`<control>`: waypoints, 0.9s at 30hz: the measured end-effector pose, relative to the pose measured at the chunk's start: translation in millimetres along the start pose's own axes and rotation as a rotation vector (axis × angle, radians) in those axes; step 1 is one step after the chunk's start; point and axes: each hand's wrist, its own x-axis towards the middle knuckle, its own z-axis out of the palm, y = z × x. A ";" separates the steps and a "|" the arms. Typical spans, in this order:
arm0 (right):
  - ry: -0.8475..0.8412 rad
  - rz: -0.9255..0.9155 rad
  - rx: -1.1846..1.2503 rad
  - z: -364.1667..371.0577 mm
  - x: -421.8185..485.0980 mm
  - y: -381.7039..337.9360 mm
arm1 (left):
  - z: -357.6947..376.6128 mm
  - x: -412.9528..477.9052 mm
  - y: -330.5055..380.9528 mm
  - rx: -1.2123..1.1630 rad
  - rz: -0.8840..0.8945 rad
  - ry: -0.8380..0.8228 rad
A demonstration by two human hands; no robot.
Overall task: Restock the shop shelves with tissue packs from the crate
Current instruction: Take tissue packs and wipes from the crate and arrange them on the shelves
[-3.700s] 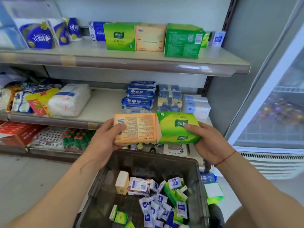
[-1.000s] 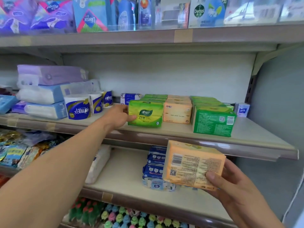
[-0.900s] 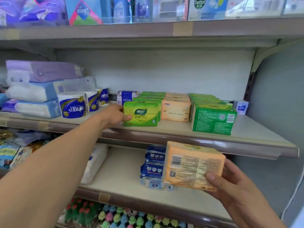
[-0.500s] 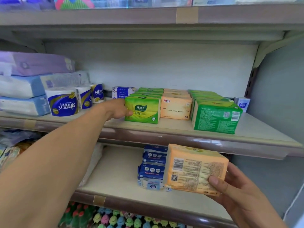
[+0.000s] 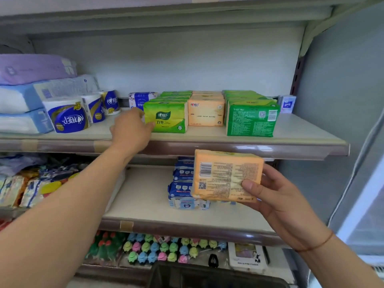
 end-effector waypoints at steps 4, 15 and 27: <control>0.007 -0.020 -0.002 -0.9 -17.5 -5.4 | -24.9 -108.8 30.6 -0.402 0.006 -0.032; -0.095 -0.366 -0.427 -15.6 -71.2 -5.5 | -33.8 -250.3 65.5 -1.303 -0.590 -0.889; 0.048 -0.415 -0.596 -19.4 -89.7 6.1 | -16.3 -241.5 52.1 -1.440 -0.463 -0.654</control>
